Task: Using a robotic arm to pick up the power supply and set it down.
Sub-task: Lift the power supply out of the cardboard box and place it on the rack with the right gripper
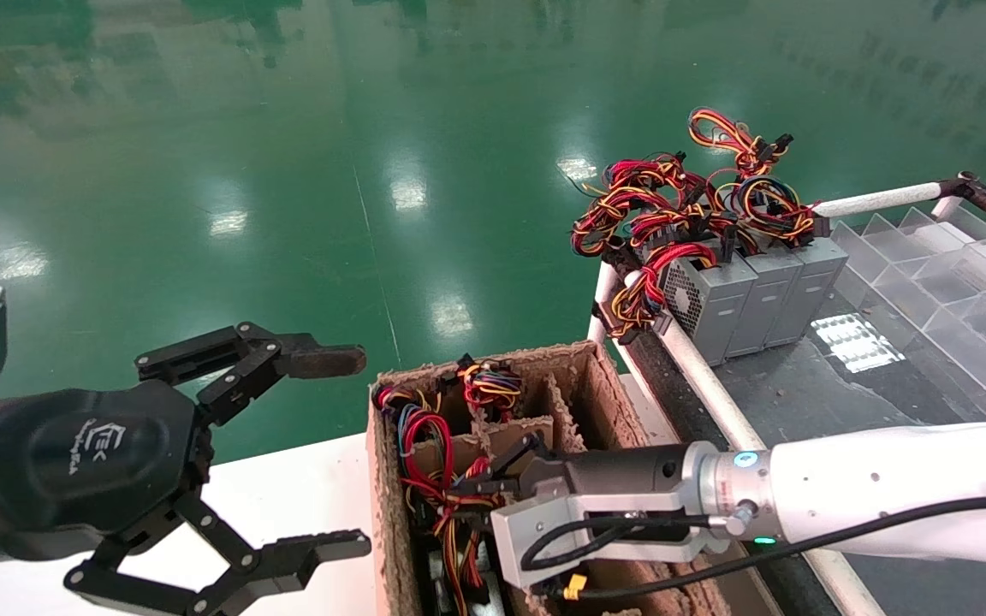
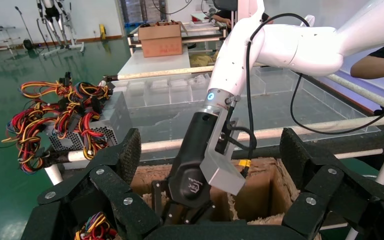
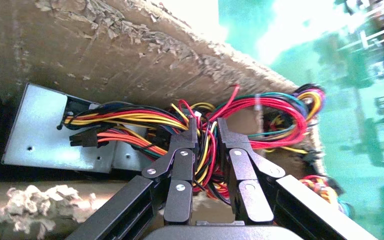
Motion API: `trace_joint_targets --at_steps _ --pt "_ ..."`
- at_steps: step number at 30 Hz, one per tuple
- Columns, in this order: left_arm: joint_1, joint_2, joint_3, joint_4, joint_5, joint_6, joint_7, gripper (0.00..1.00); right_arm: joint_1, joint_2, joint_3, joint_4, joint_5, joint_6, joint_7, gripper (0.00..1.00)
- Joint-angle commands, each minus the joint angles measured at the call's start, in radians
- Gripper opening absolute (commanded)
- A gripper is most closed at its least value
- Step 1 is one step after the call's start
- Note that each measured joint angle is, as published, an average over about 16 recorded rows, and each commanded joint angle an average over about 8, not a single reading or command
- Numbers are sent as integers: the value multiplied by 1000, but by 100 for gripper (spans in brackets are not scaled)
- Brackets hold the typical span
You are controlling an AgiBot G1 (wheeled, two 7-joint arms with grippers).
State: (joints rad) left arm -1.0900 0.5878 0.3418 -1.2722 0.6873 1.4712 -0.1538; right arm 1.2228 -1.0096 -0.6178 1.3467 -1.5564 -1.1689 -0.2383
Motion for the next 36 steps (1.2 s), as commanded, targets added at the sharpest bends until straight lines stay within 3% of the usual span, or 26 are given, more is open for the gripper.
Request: trace_joint_targets --at_steps 1,20,36 --pt "0 0 0 0 0 0 0 100 -6 6 9 2 12 7 -23 0" --pt "0 0 0 0 0 0 0 100 -40 84 131 14 205 5 -218 0" --pt "0 0 1 0 0 0 0 100 -60 182 269 15 399 -20 -313 0"
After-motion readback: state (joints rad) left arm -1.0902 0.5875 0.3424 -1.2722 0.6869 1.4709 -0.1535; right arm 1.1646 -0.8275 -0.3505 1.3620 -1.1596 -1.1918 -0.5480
